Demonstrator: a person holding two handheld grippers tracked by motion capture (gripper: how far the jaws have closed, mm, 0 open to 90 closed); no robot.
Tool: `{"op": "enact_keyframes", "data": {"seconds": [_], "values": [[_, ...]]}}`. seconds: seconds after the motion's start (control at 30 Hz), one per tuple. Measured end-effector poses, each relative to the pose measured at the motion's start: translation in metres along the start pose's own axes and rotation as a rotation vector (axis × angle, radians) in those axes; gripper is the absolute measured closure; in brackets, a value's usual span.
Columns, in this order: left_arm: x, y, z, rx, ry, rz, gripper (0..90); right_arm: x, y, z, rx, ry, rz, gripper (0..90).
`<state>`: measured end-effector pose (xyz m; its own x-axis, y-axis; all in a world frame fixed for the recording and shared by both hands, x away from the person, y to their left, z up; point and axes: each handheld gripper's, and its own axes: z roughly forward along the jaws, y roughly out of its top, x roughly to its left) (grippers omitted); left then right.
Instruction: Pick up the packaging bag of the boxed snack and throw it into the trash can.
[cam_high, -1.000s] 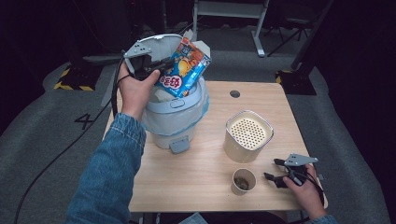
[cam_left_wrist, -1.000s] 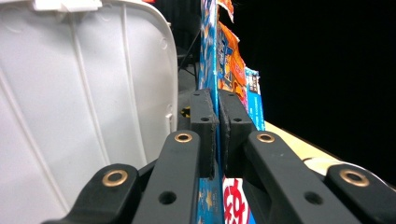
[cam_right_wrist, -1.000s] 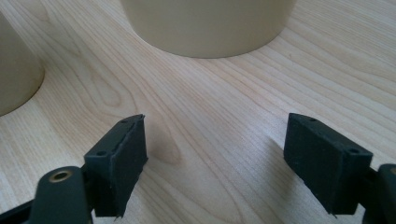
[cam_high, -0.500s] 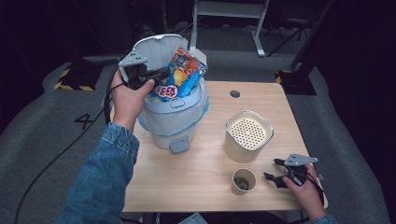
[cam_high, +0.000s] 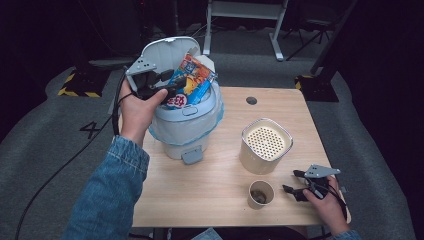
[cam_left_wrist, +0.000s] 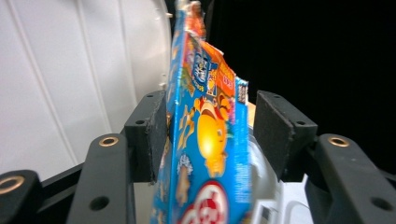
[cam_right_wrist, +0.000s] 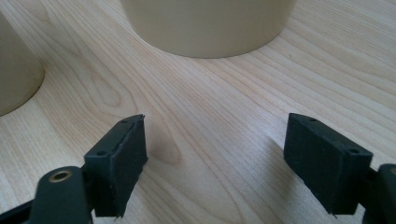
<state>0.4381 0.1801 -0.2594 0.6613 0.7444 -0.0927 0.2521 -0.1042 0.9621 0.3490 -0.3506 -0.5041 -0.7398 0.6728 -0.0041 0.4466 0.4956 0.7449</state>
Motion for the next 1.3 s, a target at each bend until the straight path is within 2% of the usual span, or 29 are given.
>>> {"op": "enact_keyframes", "data": {"seconds": [0.13,0.17,0.2,0.27,0.3,0.33,0.37,0.4,0.43,0.47,0.57,0.7,0.77,0.8,0.83,0.87,0.9,1.0,1.1,1.2,1.3], "values": [[-0.006,-0.001,-0.007,0.04,0.004,0.028,45.0,0.0,0.0,0.0,0.0,0.0,0.0,21.4],[-0.007,-0.001,-0.008,0.051,0.005,0.043,47.9,0.0,0.0,0.0,0.0,0.0,0.0,21.4],[-0.006,-0.001,-0.008,0.068,0.013,0.044,51.5,0.0,0.0,0.0,0.0,0.0,0.0,21.4],[-0.003,0.0,-0.005,0.11,0.011,0.043,51.9,0.0,0.0,0.0,0.0,0.0,0.0,21.4],[-0.001,0.0,-0.003,0.124,0.015,0.049,58.6,0.0,0.0,0.0,0.0,0.0,0.0,21.4],[0.0,0.002,-0.001,0.143,0.031,0.058,58.6,0.0,0.0,0.0,0.0,0.0,0.0,21.4],[0.002,0.005,0.001,0.155,0.048,0.078,66.5,0.0,0.0,0.0,0.0,-0.001,0.0,21.4],[0.002,0.01,0.003,0.178,0.052,0.107,81.4,0.0,0.0,0.0,0.0,-0.001,0.0,21.4],[0.002,0.01,0.003,0.178,0.052,0.107,86.6,0.0,0.0,0.0,0.0,-0.001,0.0,21.4],[0.001,0.012,0.003,0.183,0.056,0.12,86.6,0.0,0.0,0.0,0.0,-0.001,0.0,21.4],[-0.002,0.012,0.0,0.169,0.063,0.153,89.5,0.0,0.0,0.0,0.0,0.0,0.0,21.4],[0.001,0.007,-0.006,0.055,0.069,0.125,89.7,0.0,0.0,0.0,0.0,-0.001,0.0,21.4],[0.003,0.003,-0.007,-0.004,0.094,0.12,89.4,0.0,0.0,0.0,0.0,0.0,0.0,21.4],[0.004,0.0,-0.006,-0.013,0.102,0.123,87.5,0.0,0.0,0.0,0.0,-0.001,0.0,21.4],[0.006,-0.002,-0.005,-0.014,0.095,0.108,59.8,0.0,0.0,0.0,0.0,-0.001,0.0,21.4],[0.007,-0.003,-0.004,0.013,0.096,0.079,59.8,0.0,0.0,0.0,0.0,-0.001,0.0,21.4],[0.007,-0.005,-0.005,0.038,0.103,0.07,39.7,0.0,0.0,0.0,0.0,0.0,0.0,21.4],[0.004,-0.007,-0.01,0.064,0.096,0.098,38.9,0.0,0.0,0.0,0.0,0.0,0.0,21.4],[0.0,-0.009,-0.017,0.06,0.095,0.113,37.2,0.0,0.0,0.0,0.0,0.0,0.0,21.4],[-0.005,-0.011,-0.022,0.056,0.06,0.113,36.7,0.0,0.0,0.0,0.0,-0.001,0.0,21.4],[-0.011,-0.014,-0.029,0.07,0.023,0.135,36.4,0.0,0.0,0.0,0.0,0.0,0.0,21.4]]}}
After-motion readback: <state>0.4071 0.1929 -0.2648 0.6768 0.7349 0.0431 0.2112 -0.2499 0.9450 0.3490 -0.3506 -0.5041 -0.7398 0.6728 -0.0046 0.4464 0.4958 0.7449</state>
